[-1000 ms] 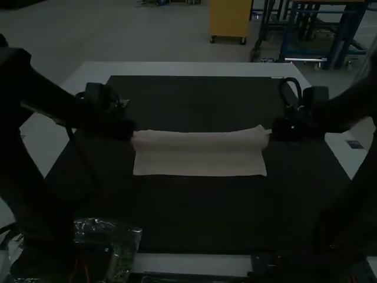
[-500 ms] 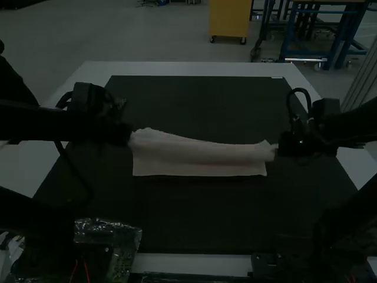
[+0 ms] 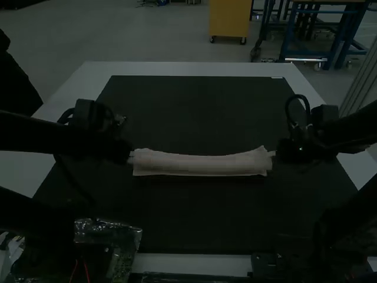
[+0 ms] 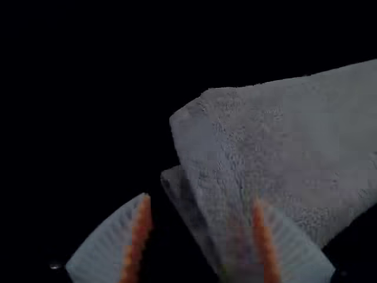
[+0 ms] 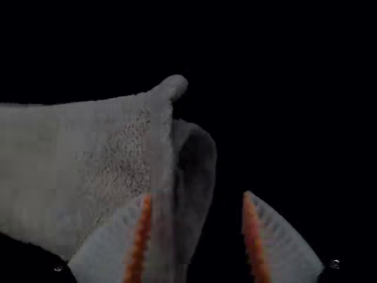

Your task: Fold the towel.

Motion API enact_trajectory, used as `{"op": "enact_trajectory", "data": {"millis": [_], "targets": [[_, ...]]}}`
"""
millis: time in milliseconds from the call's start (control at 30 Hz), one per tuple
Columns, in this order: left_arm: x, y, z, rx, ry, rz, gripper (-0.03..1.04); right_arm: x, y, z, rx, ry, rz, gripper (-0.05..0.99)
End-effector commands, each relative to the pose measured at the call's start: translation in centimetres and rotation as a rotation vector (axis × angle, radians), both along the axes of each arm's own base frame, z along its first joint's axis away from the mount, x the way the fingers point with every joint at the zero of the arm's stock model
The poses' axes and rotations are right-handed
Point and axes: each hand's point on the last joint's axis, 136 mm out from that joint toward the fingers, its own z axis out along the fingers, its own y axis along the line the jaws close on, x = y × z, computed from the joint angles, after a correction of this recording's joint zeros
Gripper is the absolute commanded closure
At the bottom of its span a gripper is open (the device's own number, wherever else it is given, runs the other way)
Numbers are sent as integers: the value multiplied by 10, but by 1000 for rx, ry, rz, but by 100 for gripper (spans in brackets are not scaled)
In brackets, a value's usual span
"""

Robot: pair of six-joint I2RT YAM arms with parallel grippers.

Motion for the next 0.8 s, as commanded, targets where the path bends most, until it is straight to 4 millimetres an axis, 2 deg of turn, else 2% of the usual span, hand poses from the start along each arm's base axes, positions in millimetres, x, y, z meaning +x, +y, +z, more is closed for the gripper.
{"op": "enact_trajectory", "data": {"millis": [0,33,67,200,400,533,767], "targets": [[3,3,7,22,-34,1,20,3,-13,0,-59,-18,-34,2],[3,4,7,25,-37,0,8,4,-15,1,-60,-20,-37,1],[5,3,9,23,-47,0,4,4,-15,1,-61,-23,-36,1],[19,8,29,10,-135,26,4,7,-14,5,-62,-33,-24,1],[43,35,63,-12,-269,126,4,11,-3,12,-42,-46,10,1],[47,48,68,-20,-277,172,4,8,13,12,-36,-42,55,1],[46,50,66,-25,-266,174,4,4,36,7,-15,-22,85,1]]}}
